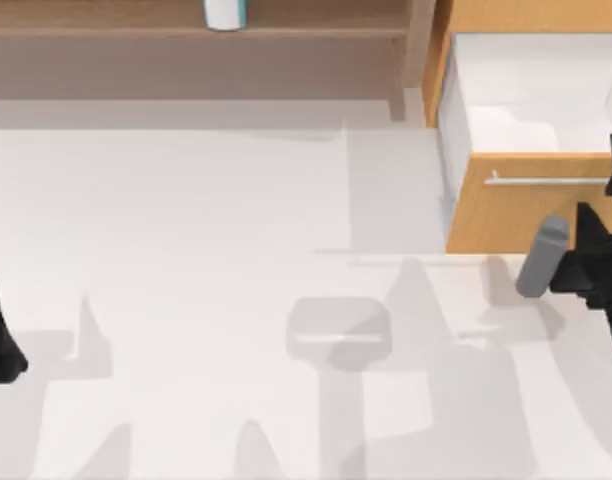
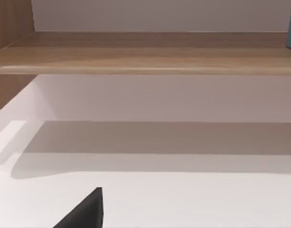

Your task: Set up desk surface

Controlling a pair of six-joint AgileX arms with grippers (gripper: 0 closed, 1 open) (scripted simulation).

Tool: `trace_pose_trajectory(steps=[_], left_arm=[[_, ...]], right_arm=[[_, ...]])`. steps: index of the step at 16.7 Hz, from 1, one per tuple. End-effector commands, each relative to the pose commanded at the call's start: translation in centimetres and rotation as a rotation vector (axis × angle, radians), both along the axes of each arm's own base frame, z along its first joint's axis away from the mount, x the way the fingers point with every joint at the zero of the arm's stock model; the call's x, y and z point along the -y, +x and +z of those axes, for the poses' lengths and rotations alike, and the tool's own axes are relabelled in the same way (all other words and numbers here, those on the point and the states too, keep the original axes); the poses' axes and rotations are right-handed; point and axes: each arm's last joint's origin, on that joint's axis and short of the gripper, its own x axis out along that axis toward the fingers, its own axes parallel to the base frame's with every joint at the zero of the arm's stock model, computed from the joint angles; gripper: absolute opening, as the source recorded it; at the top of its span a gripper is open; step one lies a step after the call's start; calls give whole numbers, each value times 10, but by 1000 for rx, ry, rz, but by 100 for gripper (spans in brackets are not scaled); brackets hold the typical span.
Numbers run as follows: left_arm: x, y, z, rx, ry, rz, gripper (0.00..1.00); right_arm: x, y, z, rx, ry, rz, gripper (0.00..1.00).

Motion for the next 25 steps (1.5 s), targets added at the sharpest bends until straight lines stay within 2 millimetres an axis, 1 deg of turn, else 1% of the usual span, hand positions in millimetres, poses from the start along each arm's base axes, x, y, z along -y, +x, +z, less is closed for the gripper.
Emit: trace_pose_trajectory(steps=[13, 14, 22, 23, 25], left_arm=[[0, 0, 0, 0, 0, 0, 100], [0, 0, 0, 0, 0, 0, 100], [0, 0, 0, 0, 0, 0, 100], [0, 0, 0, 0, 0, 0, 100], [0, 0, 0, 0, 0, 0, 100]], right_arm=[[0, 0, 0, 0, 0, 0, 2], [0, 0, 0, 0, 0, 0, 0], [0, 0, -1, -6, 1, 1, 0], [0, 0, -1, -6, 1, 1, 0], [0, 8, -2, -8, 1, -3, 0]])
